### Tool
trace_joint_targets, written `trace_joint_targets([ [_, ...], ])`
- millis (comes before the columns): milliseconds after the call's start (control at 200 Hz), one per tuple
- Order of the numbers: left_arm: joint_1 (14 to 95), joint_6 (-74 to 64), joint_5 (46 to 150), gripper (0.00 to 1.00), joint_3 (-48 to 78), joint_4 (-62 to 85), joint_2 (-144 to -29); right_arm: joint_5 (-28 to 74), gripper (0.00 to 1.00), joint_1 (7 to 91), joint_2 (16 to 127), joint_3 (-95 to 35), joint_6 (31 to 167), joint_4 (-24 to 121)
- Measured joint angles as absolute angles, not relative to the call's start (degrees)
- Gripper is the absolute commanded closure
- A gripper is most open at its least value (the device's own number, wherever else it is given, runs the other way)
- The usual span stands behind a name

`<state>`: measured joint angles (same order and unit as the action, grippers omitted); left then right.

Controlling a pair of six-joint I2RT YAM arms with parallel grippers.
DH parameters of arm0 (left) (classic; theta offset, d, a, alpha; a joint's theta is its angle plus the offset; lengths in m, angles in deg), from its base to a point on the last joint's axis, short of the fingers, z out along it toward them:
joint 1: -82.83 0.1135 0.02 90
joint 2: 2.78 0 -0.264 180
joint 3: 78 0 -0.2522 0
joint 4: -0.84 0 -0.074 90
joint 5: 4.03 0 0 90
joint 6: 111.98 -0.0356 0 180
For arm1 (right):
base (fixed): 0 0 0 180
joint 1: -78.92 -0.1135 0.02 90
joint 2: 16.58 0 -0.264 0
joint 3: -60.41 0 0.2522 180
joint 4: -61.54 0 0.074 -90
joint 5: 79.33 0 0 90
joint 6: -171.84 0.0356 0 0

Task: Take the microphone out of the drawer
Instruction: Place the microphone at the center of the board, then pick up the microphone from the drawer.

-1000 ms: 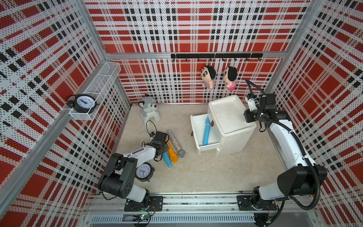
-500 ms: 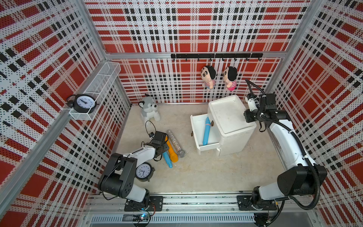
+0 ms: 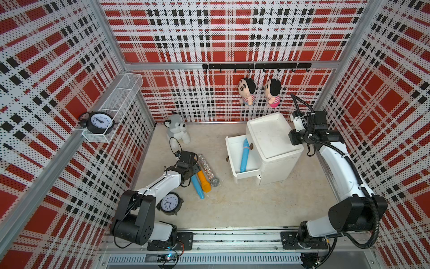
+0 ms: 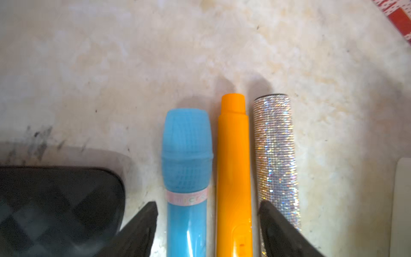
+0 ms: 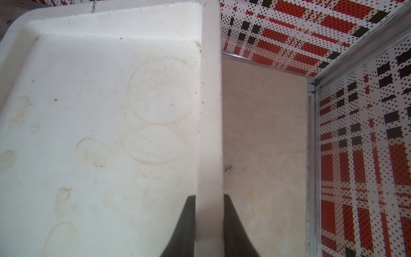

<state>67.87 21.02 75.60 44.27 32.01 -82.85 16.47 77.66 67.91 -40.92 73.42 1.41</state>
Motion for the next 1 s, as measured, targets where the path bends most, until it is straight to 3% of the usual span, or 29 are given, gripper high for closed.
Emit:
trace_joint_targets([
  [75,67.9,20.1,75.7,0.0,42.5,32.9,-82.3,16.5,1.0,77.7,67.9,-40.9,73.4,1.4],
  [411,65.5,13.4,78.1,0.02,33.6,35.8,-81.7,16.5,1.0,77.7,67.8,-40.7,73.5,1.7],
  [1002,42.8,0.2,80.0,0.02,7.4,39.9,-96.6,16.5,1.0,77.5,66.3,-38.0,73.9,4.7],
])
